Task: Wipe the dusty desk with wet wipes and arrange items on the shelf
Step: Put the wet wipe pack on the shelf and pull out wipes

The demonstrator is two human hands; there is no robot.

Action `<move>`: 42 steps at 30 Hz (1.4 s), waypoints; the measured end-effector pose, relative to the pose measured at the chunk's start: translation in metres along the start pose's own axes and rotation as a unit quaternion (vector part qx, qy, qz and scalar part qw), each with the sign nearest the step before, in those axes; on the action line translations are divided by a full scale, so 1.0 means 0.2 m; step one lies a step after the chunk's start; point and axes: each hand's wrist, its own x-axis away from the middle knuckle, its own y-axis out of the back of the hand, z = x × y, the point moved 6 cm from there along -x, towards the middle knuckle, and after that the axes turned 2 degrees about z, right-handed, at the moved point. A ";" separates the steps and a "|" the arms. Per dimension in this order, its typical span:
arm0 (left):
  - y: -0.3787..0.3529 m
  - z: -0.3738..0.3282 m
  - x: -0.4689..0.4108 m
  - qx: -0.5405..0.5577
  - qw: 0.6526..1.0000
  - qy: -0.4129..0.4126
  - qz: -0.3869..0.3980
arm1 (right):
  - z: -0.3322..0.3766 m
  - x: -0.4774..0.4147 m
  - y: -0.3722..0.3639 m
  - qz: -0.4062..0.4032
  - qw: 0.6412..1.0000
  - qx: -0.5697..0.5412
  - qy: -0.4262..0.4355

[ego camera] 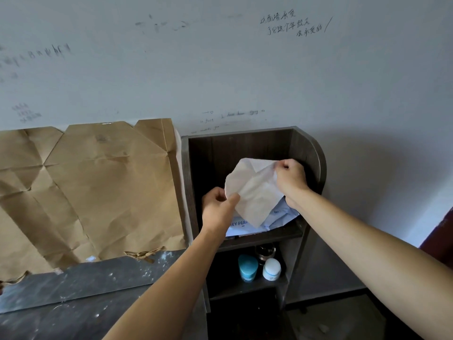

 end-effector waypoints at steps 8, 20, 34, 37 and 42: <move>-0.03 0.04 -0.03 0.130 0.988 0.081 0.034 | -0.09 -0.01 -0.07 0.022 0.995 0.093 -0.041; -0.01 0.07 0.01 0.055 0.989 0.041 0.130 | 0.09 -0.09 -0.05 -0.073 0.997 0.019 -0.006; 0.01 0.03 0.07 0.126 0.988 0.009 0.092 | 0.05 -0.06 -0.05 -0.088 0.995 0.046 -0.009; 0.02 0.04 0.10 0.156 0.985 0.003 0.077 | 0.14 -0.05 -0.04 -0.125 0.992 0.011 0.013; 0.05 0.12 0.13 0.088 0.995 0.045 -0.005 | 0.23 -0.04 -0.02 -0.139 0.987 0.008 0.077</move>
